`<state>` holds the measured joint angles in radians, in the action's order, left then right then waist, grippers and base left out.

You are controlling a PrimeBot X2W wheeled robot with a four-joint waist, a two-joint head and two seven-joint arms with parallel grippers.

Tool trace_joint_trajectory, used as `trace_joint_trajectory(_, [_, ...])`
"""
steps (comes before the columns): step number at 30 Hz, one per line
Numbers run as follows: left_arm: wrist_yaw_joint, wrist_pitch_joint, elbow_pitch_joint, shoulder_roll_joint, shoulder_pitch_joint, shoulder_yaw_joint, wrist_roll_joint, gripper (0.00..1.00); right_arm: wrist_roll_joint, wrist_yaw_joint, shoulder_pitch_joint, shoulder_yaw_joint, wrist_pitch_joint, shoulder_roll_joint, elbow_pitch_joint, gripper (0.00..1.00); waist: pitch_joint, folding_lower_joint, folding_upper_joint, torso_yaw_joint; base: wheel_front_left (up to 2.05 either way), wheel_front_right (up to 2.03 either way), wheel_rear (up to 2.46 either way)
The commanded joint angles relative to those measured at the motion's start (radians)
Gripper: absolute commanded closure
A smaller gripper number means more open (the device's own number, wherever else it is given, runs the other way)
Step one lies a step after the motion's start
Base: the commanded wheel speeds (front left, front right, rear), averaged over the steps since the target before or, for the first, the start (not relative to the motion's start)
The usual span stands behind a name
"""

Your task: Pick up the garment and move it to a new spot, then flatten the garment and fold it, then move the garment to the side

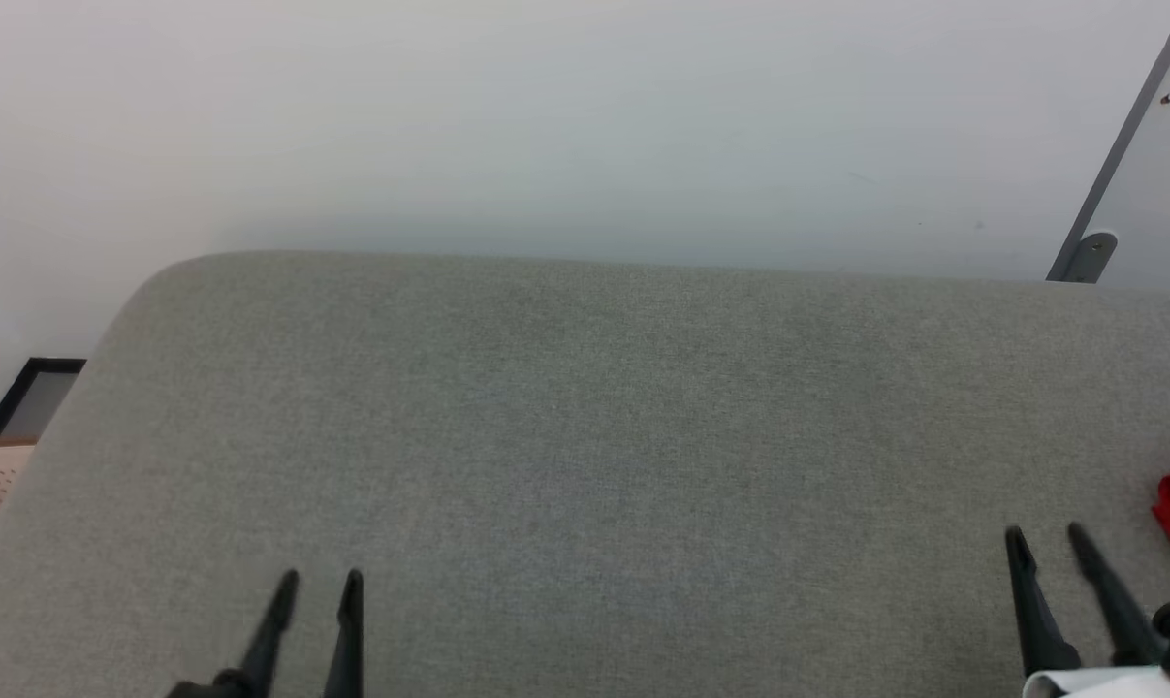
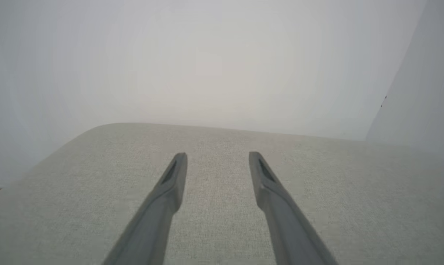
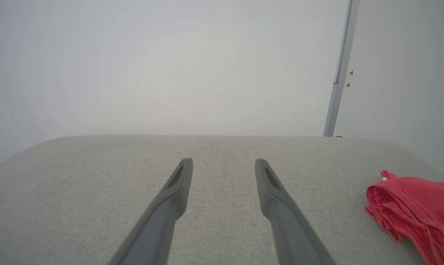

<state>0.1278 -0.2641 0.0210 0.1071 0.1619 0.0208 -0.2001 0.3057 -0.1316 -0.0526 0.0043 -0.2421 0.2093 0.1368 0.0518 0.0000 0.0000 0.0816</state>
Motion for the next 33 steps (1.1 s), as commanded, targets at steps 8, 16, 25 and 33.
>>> trace_joint_trajectory(8, [-0.001,0.023,0.032,-0.006,-0.009,-0.003,-0.113,1.00,0.100,0.000,0.006,-0.007,0.029,-0.019,0.028,1.00,-0.003,0.0000,0.0000,-0.004,0.00,0.00,0.00])
trace_joint_trajectory(16, [-0.001,0.057,0.057,-0.005,-0.041,0.000,-0.266,1.00,0.235,0.000,0.025,-0.020,0.066,-0.035,0.036,1.00,-0.006,0.0000,0.0000,-0.009,0.00,0.00,0.00])
trace_joint_trajectory(25, [0.001,0.091,0.081,-0.005,-0.073,0.004,-0.420,1.00,0.373,0.000,0.044,-0.033,0.102,-0.050,0.044,1.00,-0.010,0.0000,0.0000,-0.015,0.00,0.00,0.00])
trace_joint_trajectory(33, [0.001,0.120,0.098,-0.006,-0.098,0.008,-0.543,1.00,0.484,0.000,0.059,-0.043,0.132,-0.063,0.052,1.00,-0.013,0.0000,0.0000,-0.020,0.00,0.00,0.00])
